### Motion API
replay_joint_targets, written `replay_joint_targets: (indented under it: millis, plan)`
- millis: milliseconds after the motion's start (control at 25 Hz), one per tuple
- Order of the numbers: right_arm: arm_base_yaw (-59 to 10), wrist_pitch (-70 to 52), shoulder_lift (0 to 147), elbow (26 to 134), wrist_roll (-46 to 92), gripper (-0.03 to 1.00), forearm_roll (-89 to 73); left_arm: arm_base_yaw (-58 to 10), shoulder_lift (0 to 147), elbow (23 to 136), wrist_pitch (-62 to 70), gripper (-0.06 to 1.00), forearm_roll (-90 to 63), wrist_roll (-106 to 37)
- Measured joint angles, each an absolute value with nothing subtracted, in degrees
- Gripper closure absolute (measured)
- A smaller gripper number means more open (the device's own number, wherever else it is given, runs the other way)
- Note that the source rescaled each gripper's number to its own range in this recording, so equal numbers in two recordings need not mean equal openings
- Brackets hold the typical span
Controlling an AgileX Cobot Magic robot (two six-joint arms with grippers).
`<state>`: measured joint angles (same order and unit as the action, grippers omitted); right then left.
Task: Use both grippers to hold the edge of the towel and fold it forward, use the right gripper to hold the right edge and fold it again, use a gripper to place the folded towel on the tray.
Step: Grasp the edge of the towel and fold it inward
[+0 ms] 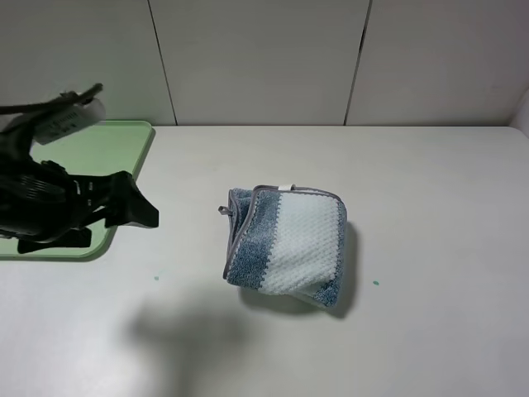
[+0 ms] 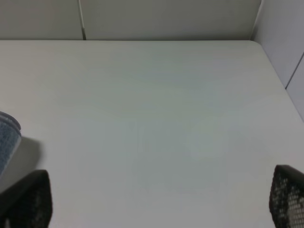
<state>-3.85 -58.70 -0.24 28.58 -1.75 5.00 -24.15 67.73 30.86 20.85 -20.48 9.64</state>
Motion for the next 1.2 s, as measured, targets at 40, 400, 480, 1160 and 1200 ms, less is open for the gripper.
replay_joint_targets:
  millis: [40, 400, 480, 1160, 1200]
  plan:
    - [-3.85, -58.7, -0.24, 28.58, -1.75, -0.03, 5.0, -24.96, 69.41, 30.86, 19.44, -0.01, -21.1, 8.7]
    - [-3.85, -58.7, -0.24, 28.58, -1.58, -0.03, 5.0, -31.11, 80.59, 30.86, 6.18, -0.01, -24.69, 7.27]
    - [-3.85, -58.7, -0.24, 28.58, -1.58, -0.03, 5.0, -32.15, 82.26, 31.14, 4.24, -0.01, -25.15, 7.22]
    - [-3.85, -58.7, -0.24, 28.58, -1.58, -0.03, 5.0, -35.83, 94.95, 43.58, 2.43, 0.02, -25.39, 6.8]
    - [-3.85, -58.7, -0.24, 28.58, -1.58, -0.03, 5.0, -36.24, 95.82, 44.47, 2.48, 0.02, -25.45, 6.68]
